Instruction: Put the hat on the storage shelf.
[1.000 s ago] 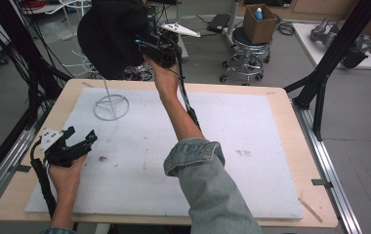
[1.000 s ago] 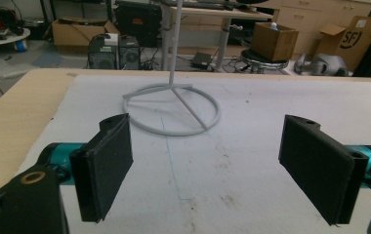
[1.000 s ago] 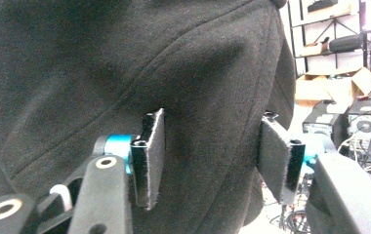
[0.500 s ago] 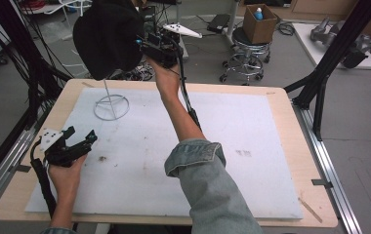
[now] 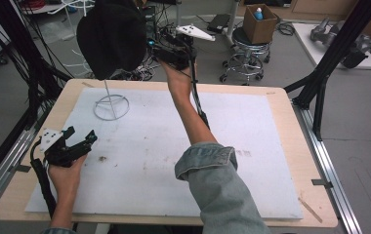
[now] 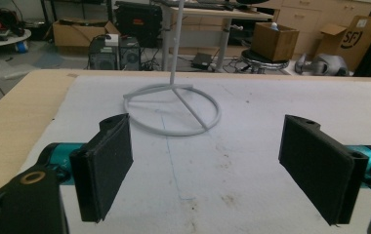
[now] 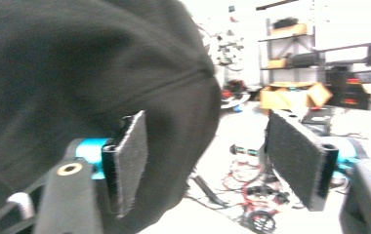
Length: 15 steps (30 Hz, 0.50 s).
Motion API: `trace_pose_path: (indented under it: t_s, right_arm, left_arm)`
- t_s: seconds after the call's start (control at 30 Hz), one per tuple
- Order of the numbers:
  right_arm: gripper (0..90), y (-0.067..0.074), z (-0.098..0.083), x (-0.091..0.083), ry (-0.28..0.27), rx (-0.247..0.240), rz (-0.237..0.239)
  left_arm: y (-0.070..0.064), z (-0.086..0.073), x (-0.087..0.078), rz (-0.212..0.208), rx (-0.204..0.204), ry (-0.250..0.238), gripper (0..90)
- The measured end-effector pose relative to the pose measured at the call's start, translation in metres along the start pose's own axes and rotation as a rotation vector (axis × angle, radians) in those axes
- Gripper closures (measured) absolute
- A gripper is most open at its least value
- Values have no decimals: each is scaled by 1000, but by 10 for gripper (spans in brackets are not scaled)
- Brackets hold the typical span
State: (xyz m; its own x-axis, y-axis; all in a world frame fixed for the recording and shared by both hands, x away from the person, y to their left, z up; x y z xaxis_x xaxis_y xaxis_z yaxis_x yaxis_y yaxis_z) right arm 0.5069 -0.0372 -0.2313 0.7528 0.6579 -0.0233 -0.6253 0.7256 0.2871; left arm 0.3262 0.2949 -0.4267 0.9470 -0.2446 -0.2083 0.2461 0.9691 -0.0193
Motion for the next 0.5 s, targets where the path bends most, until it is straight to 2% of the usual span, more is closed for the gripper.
trace_pose_path:
  t_s: [0.17,0.2,0.23,0.43,0.5]
  right_arm:
    - [260,-15,7,-25,-23,-40,-49]
    - [260,-15,7,-25,-23,-40,-49]
    - [250,-22,8,-37,-28,-50,-67]
    - [205,-43,9,-72,-48,-85,-144]
    - [169,-49,9,-80,-29,-93,-173]
  left_arm:
    - [-1,0,1,2,1,-4,201]
    - [-1,0,1,0,4,-2,201]
    - [-1,0,1,0,8,-1,201]
    - [-3,1,2,1,16,1,201]
    - [-3,1,2,0,14,-1,201]
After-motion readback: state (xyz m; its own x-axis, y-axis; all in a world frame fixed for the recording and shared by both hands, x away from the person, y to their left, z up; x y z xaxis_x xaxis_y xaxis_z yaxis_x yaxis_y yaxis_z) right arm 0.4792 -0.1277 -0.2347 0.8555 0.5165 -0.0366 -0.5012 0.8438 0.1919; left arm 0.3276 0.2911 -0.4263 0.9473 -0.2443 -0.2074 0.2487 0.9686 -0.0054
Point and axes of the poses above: each handheld gripper's, and its own axes: x roughly forward along the jaws, z roughly out of its top, y roughly to its left, the point moved 2 cm from there along x, roughly forward along the jaws, and after that the axes turned 5 degrees about x, right-handed, at the moved point
